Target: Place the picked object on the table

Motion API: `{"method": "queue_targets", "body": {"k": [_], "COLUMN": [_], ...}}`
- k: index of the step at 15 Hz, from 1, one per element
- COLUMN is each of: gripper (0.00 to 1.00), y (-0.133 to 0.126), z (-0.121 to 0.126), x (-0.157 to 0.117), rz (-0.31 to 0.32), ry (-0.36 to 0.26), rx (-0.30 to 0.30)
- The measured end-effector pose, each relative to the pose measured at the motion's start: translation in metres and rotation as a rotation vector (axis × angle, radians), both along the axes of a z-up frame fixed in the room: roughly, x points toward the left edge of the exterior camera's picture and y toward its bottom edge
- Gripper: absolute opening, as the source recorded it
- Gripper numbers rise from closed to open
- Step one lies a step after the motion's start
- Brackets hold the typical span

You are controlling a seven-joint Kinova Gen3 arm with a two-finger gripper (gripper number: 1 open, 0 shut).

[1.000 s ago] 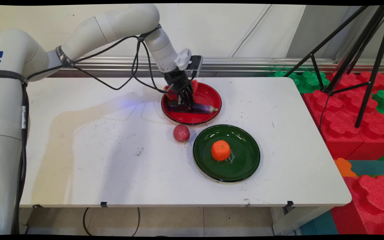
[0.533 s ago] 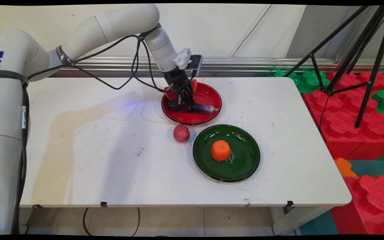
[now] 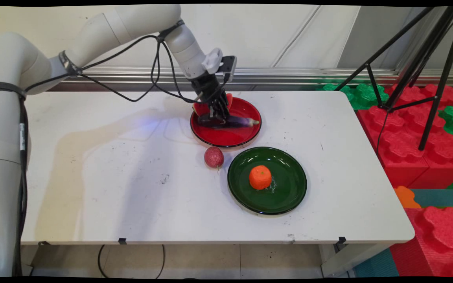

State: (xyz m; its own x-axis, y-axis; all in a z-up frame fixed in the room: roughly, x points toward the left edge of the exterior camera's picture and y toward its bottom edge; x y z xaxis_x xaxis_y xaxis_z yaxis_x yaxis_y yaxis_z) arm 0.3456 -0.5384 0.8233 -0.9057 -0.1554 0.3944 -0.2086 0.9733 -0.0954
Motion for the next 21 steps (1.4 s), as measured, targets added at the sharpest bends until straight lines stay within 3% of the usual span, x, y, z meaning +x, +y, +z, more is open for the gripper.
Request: {"method": "queue_targets", "body": {"k": [10, 21], "gripper": [0.0, 0.0], "y": [0.041, 0.109], "z": [0.042, 0.065], "x": [0.038, 0.091], "rz": [0.025, 0.015], "ry": [0.079, 0.068], "rx": [-0.039, -0.044]}}
